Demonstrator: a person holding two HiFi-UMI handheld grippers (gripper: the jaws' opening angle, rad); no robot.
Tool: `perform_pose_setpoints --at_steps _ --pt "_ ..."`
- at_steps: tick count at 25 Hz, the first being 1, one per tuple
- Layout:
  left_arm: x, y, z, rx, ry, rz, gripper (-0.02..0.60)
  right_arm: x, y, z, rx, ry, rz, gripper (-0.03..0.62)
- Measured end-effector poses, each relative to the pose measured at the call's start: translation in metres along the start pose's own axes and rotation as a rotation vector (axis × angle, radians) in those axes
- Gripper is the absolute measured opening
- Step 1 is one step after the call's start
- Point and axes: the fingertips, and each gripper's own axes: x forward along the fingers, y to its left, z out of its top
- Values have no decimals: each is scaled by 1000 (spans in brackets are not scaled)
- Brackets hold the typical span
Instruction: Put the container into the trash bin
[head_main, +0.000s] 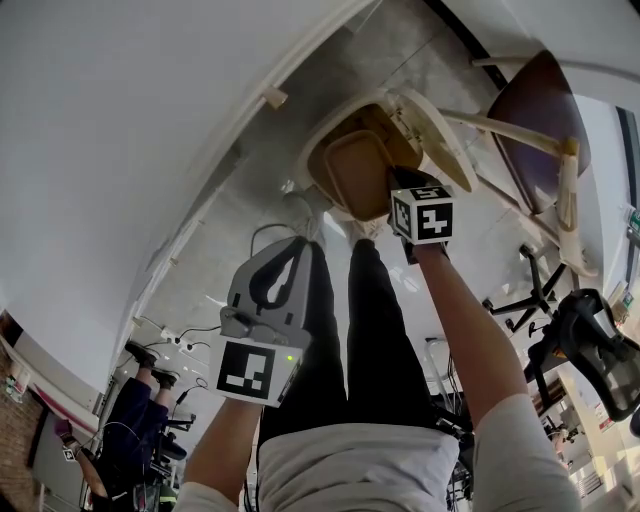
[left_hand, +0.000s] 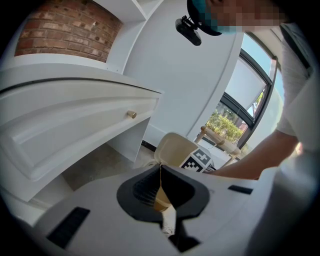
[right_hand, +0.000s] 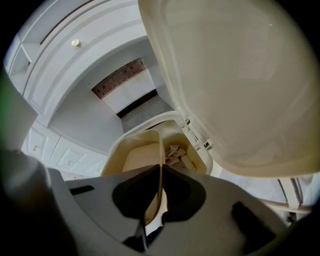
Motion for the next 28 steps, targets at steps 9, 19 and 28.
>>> perform_pose_setpoints --at_steps 9,19,28 --pt "-2 -1 -3 3 12 -4 17 6 -3 0 54 -21 -13 35" --pt "-4 -4 -3 5 10 -9 17 7 2 -4 69 -18 23 146" --pt "-6 -7 -4 13 8 -11 17 2 4 -2 34 -23 24 146"
